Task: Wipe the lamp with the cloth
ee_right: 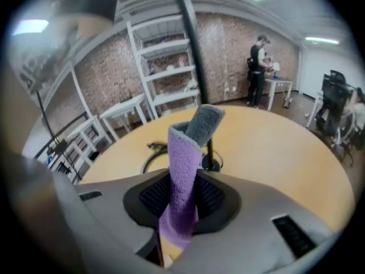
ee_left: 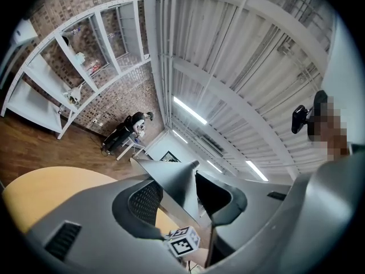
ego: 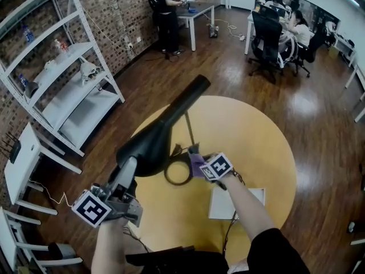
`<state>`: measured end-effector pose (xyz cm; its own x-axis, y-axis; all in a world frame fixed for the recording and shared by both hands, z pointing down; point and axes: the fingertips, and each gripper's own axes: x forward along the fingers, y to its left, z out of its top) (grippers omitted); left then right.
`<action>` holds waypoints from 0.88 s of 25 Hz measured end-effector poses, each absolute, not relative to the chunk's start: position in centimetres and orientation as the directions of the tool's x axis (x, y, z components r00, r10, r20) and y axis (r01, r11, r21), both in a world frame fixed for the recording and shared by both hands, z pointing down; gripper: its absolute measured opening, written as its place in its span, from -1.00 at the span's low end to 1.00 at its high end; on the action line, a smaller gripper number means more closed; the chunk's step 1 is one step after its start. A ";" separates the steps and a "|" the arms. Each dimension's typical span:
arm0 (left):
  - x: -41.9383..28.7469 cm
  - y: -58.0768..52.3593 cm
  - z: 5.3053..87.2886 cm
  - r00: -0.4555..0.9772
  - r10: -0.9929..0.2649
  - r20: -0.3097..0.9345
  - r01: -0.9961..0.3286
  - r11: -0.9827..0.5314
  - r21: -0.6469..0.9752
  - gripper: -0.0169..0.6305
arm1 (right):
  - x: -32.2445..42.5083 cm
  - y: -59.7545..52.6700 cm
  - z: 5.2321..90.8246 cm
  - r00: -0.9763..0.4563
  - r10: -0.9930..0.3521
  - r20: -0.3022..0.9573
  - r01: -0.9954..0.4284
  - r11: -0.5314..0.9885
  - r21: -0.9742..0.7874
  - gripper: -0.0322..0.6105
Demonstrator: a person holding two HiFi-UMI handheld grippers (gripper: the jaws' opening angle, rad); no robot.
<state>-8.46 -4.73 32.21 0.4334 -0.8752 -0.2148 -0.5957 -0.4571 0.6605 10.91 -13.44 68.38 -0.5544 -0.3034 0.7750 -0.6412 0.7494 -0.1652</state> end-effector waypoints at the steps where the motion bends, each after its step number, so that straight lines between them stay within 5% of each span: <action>1: -8.5 -4.7 32.2 0.430 -0.876 -0.221 -0.596 -0.459 0.659 -0.43 | 11.6 -14.6 65.4 -0.611 -0.369 0.701 -0.658 0.729 -0.189 -0.61; 6: -7.6 -4.3 31.2 0.417 -0.874 -0.250 -0.594 -0.470 0.652 -0.43 | 14.8 -19.0 45.4 -0.772 -0.610 0.178 -0.634 0.718 -0.287 -0.60; 9: -6.9 -4.3 30.8 0.427 -0.865 -0.263 -0.581 -0.485 0.653 -0.43 | 13.3 -18.8 37.5 -0.785 -0.620 0.012 -0.613 0.772 -0.168 -0.60; 12: -7.3 -4.8 30.3 0.427 -0.866 -0.260 -0.583 -0.483 0.653 -0.43 | 10.1 -19.0 35.0 -0.750 -0.661 0.024 -0.660 0.751 0.035 -0.59; 17: -7.7 -5.1 30.7 0.437 -0.873 -0.218 -0.606 -0.465 0.646 -0.44 | 9.0 -19.3 37.5 -0.719 -0.695 0.019 -0.695 0.719 -0.006 -0.59; 22: -7.9 -5.1 31.1 0.438 -0.874 -0.210 -0.609 -0.460 0.646 -0.43 | 8.2 -19.3 45.4 -0.681 -0.698 0.220 -0.698 0.710 0.092 -0.59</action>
<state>-7.90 -5.08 31.09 0.4381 -0.8741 -0.2098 -0.6086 -0.4602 0.6464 8.23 -19.28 45.37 -0.6809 -0.6984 0.2202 -0.6983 0.7098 0.0919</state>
